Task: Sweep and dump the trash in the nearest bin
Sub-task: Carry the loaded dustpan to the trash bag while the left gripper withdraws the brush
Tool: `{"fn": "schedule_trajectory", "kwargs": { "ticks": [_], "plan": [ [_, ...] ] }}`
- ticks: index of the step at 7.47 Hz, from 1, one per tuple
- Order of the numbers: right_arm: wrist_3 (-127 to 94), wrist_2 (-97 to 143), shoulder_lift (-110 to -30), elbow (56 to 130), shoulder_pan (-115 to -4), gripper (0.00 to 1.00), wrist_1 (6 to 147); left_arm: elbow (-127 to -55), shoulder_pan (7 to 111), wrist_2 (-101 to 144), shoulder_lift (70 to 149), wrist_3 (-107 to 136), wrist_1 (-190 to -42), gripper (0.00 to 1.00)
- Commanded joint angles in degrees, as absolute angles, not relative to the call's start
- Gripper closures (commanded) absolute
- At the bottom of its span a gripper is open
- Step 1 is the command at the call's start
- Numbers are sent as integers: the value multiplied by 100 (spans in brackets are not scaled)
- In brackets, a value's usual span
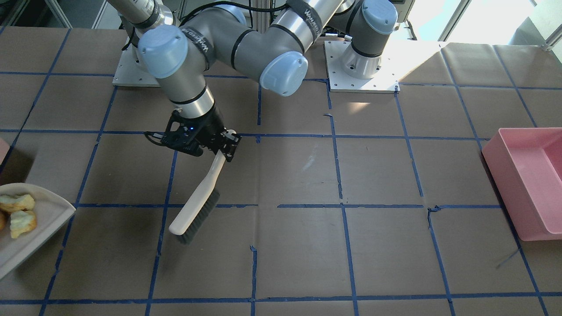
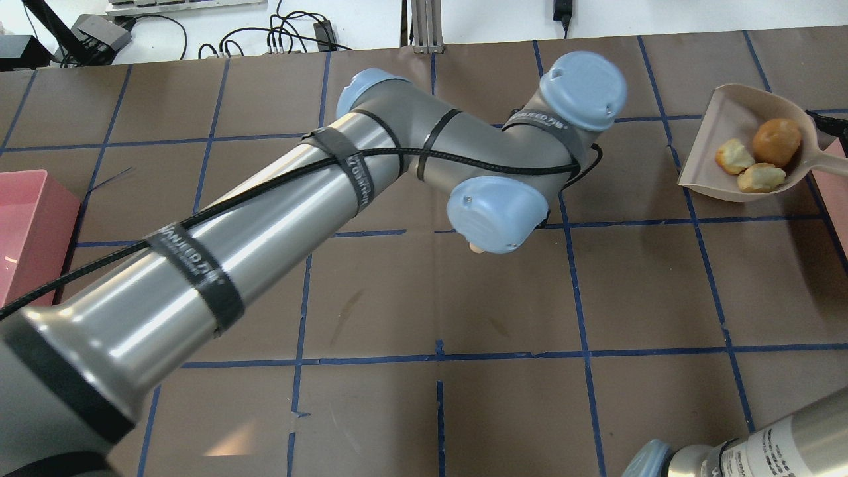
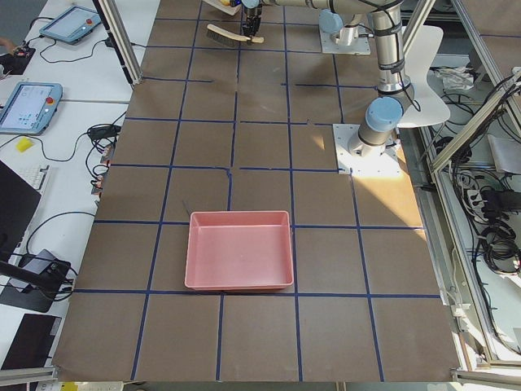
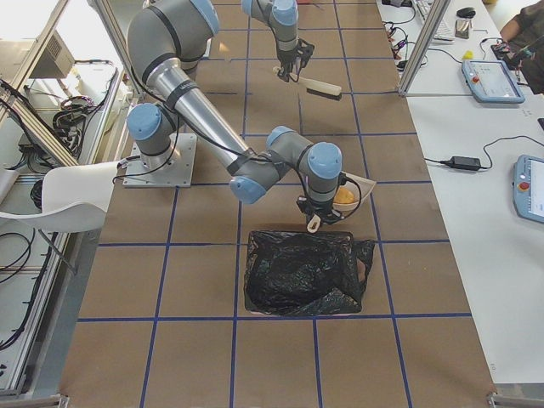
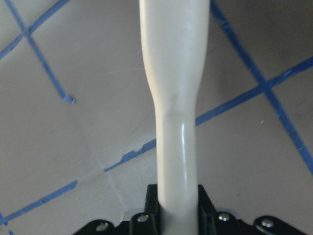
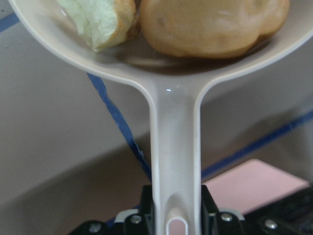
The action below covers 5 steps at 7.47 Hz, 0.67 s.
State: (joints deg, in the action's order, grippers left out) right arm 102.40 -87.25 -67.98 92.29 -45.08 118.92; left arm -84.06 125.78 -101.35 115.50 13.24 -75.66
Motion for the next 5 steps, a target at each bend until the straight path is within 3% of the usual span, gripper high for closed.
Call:
{"fn": "schedule_trajectory", "kwargs": {
  "ticks": [1, 3, 5],
  "plan": [
    [10283, -8579, -7406, 8975, -3573, 88, 10939, -10277, 12410, -9819, 10497, 1581, -7139, 100],
    [10327, -8569, -8039, 8484, -2703, 88, 9509, -10975, 12445, -9319, 10187, 2228, -7023, 100],
    [10353, -8639, -8261, 8166, -2191, 88, 8905, -11022, 12393, -9273, 10239, 2495, -6681, 100]
  ]
}}
